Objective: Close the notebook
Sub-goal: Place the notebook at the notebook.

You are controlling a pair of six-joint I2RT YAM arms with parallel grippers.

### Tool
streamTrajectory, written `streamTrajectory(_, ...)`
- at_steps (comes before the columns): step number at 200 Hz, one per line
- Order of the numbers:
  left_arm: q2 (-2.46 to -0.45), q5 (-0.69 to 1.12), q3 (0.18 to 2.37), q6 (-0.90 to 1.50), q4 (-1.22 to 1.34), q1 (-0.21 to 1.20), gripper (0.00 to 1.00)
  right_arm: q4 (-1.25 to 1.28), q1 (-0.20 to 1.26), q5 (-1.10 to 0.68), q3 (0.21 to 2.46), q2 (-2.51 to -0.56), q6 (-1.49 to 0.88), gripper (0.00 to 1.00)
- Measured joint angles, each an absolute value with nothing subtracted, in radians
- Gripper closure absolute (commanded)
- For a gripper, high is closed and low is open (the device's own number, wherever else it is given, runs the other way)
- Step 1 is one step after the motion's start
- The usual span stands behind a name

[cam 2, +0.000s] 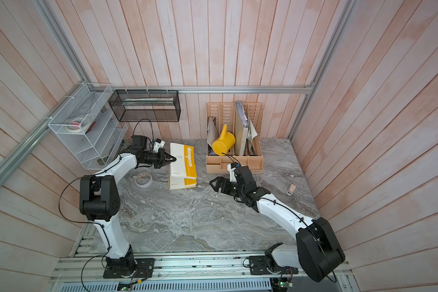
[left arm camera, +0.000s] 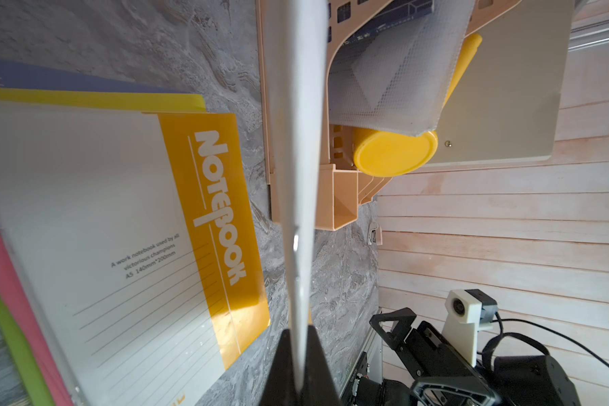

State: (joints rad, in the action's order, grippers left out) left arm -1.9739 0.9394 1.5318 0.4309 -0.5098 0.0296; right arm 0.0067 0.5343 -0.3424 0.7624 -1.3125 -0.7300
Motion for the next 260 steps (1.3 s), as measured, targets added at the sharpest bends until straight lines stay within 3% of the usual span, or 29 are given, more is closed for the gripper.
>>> streamTrajectory(260, -2.165, 0.969, 1.542, 0.384, -0.529, 0.000, 1.00, 0.038, 0.534, -0.373, 0.746, -1.388, -0.732, 0.02)
